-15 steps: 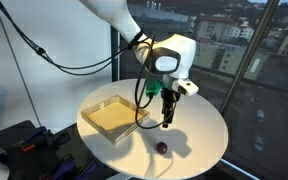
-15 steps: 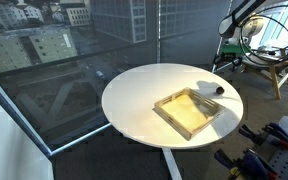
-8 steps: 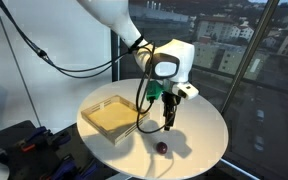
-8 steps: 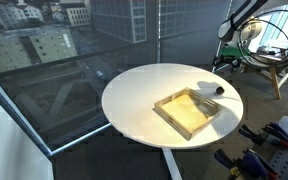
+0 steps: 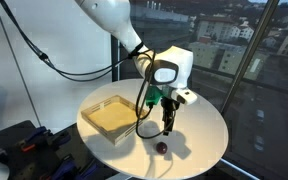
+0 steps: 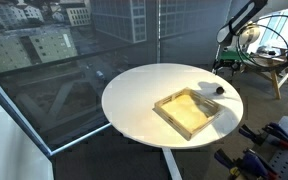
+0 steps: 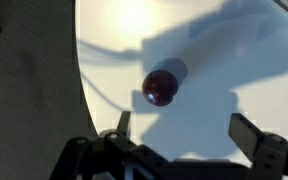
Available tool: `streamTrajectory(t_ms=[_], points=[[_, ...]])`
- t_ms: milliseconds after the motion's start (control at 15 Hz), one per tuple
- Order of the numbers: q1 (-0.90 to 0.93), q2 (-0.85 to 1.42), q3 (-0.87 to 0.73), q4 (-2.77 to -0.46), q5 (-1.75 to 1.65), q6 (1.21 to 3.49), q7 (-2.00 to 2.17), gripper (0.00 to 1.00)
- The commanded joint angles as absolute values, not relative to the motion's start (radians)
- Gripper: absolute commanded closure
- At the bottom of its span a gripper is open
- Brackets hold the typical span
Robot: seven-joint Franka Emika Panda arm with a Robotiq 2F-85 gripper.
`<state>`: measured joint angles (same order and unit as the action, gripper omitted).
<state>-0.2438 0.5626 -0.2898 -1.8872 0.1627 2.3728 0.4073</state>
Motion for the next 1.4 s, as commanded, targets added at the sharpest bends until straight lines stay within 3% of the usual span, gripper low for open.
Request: streamTrajectory(t_ms=[0,1333], points=[[-0.257,0.584,-0.290,-1.862,0.170,2.372,0.410,0.00],[-0.291,0.692,-0.284,-1.823,0.192,2.403,0.404,0.00]])
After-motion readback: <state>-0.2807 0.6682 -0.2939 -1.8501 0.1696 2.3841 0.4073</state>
